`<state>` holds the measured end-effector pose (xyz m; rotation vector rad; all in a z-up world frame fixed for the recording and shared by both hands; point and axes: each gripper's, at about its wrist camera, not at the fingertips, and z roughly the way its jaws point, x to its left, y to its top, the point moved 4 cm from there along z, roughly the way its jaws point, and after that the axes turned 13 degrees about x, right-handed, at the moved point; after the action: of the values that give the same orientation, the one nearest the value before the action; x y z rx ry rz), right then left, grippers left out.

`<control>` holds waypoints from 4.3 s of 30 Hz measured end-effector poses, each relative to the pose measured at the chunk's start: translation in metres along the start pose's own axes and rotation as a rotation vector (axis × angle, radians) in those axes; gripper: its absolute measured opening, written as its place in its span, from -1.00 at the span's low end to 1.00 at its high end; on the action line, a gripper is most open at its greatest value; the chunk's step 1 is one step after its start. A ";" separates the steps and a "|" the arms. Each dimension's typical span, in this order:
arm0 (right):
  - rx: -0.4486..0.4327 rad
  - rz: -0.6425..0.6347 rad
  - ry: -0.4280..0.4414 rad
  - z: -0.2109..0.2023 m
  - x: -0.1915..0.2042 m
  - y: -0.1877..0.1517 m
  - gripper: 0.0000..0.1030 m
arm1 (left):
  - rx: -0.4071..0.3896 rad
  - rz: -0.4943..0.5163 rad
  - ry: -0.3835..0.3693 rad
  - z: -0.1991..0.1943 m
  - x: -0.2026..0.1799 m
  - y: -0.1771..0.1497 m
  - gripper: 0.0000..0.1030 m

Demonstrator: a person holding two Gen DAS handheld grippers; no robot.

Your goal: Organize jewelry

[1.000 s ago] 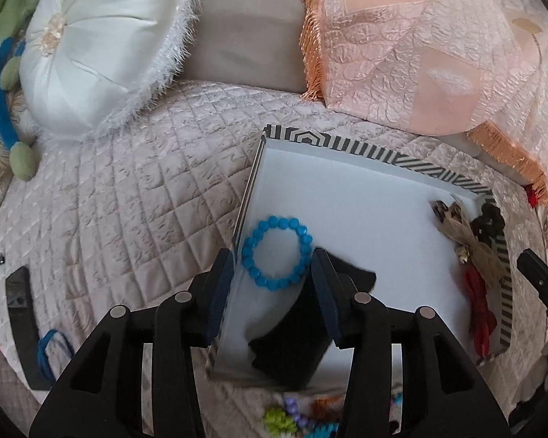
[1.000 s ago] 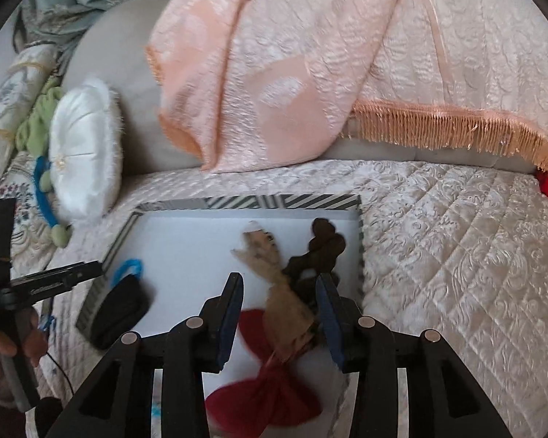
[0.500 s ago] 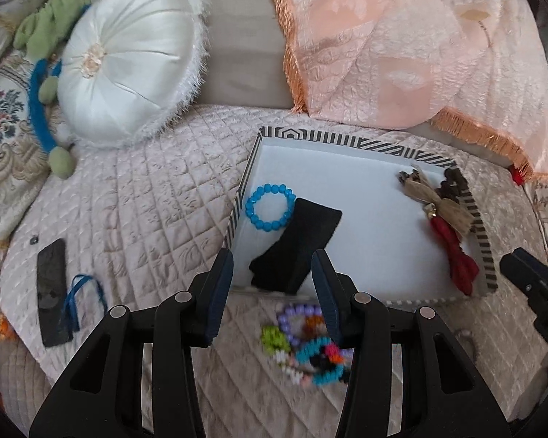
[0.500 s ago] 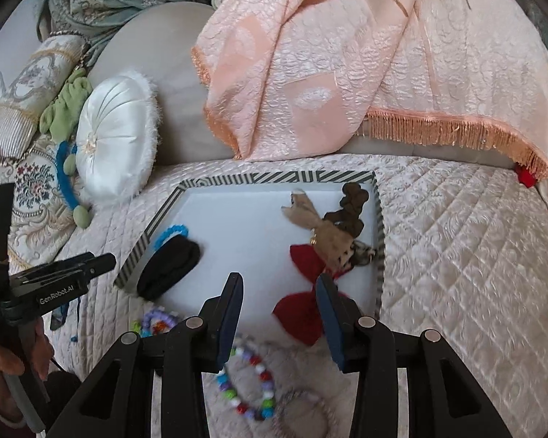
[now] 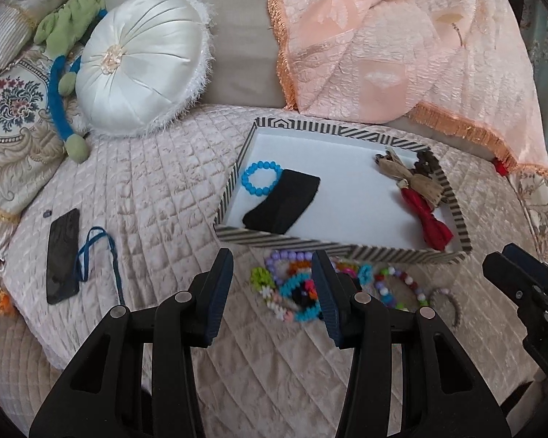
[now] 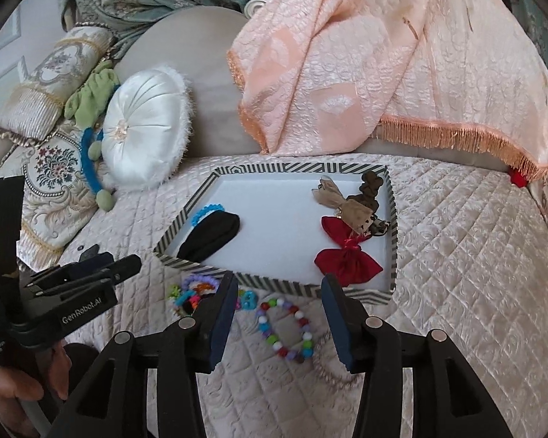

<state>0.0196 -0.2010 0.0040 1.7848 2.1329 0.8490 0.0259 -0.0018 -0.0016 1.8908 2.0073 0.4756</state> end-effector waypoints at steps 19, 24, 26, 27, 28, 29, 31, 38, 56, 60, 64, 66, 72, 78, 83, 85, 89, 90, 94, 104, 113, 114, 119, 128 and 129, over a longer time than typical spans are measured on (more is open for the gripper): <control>-0.050 -0.018 -0.024 -0.039 0.013 -0.019 0.03 | -0.062 0.026 0.004 -0.042 -0.013 -0.022 -0.13; -0.050 -0.016 -0.030 -0.043 0.014 -0.020 0.04 | -0.070 0.027 0.001 -0.047 -0.015 -0.024 -0.13; -0.052 -0.018 -0.029 -0.044 0.015 -0.021 0.05 | -0.069 0.032 -0.001 -0.048 -0.016 -0.025 -0.13; -0.053 -0.019 -0.030 -0.045 0.015 -0.021 0.05 | -0.068 0.034 -0.002 -0.048 -0.017 -0.025 -0.13; -0.054 -0.020 -0.031 -0.046 0.015 -0.021 0.05 | -0.066 0.035 -0.005 -0.048 -0.017 -0.026 -0.13; -0.054 -0.021 -0.033 -0.046 0.015 -0.021 0.06 | -0.065 0.034 -0.006 -0.048 -0.017 -0.026 -0.13; -0.054 -0.021 -0.035 -0.047 0.015 -0.022 0.07 | -0.061 0.033 -0.008 -0.047 -0.017 -0.027 -0.13; -0.040 -0.019 -0.033 -0.043 0.013 -0.023 0.10 | -0.058 0.033 -0.009 -0.045 -0.018 -0.028 -0.12; 0.002 -0.012 -0.028 -0.027 0.009 -0.027 0.11 | -0.013 0.038 -0.014 -0.026 -0.018 -0.029 -0.12; 0.010 -0.003 -0.023 -0.023 0.004 -0.027 0.11 | 0.017 0.027 -0.050 -0.019 -0.013 -0.028 -0.06; 0.026 0.014 -0.013 -0.014 -0.009 -0.028 0.11 | 0.089 -0.020 -0.161 -0.006 -0.001 -0.025 0.10; 0.038 0.023 -0.004 -0.008 -0.016 -0.029 0.11 | 0.121 -0.047 -0.191 0.002 0.005 -0.024 0.10; 0.053 0.000 0.025 0.007 -0.022 -0.031 0.11 | 0.206 -0.135 -0.261 0.028 0.024 -0.022 0.11; 0.107 -0.047 0.074 0.033 -0.015 -0.031 0.11 | 0.261 -0.203 -0.256 0.052 0.040 -0.021 0.11; 0.144 -0.088 0.073 0.054 -0.009 -0.033 0.09 | 0.293 -0.189 -0.257 0.072 0.042 -0.021 0.10; 0.159 -0.100 0.066 0.063 -0.010 -0.033 0.04 | 0.303 -0.180 -0.265 0.078 0.041 -0.023 0.10; 0.181 -0.110 0.065 0.078 -0.012 -0.030 -0.07 | 0.322 -0.177 -0.265 0.091 0.037 -0.023 0.10; 0.185 -0.114 0.061 0.081 -0.013 -0.029 -0.08 | 0.322 -0.176 -0.261 0.094 0.036 -0.023 0.10; 0.208 -0.134 0.053 0.096 -0.014 -0.024 -0.19 | 0.304 -0.168 -0.244 0.098 0.031 -0.019 0.10; 0.240 -0.177 -0.019 0.129 -0.016 -0.019 -0.83 | 0.307 -0.117 -0.255 0.106 0.020 -0.016 -0.85; 0.119 -0.170 0.074 0.066 -0.004 -0.010 -0.83 | 0.231 -0.107 -0.328 0.055 0.033 0.001 -0.86; 0.103 -0.170 0.086 0.056 -0.002 -0.008 -0.83 | 0.214 -0.104 -0.329 0.046 0.035 0.004 -0.86; 0.048 -0.177 0.107 0.026 0.003 0.002 -0.83 | 0.150 -0.087 -0.329 0.012 0.037 0.019 -0.86; -0.009 -0.187 0.111 0.000 0.011 0.025 -0.83 | 0.070 -0.034 -0.316 -0.022 0.025 0.054 -0.86; -0.013 -0.188 0.109 -0.001 0.010 0.029 -0.83 | 0.063 -0.027 -0.313 -0.024 0.022 0.059 -0.86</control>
<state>0.0400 -0.1889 0.0232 1.5338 2.3130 0.9272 0.0658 0.0231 0.0466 1.8394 1.8562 0.1003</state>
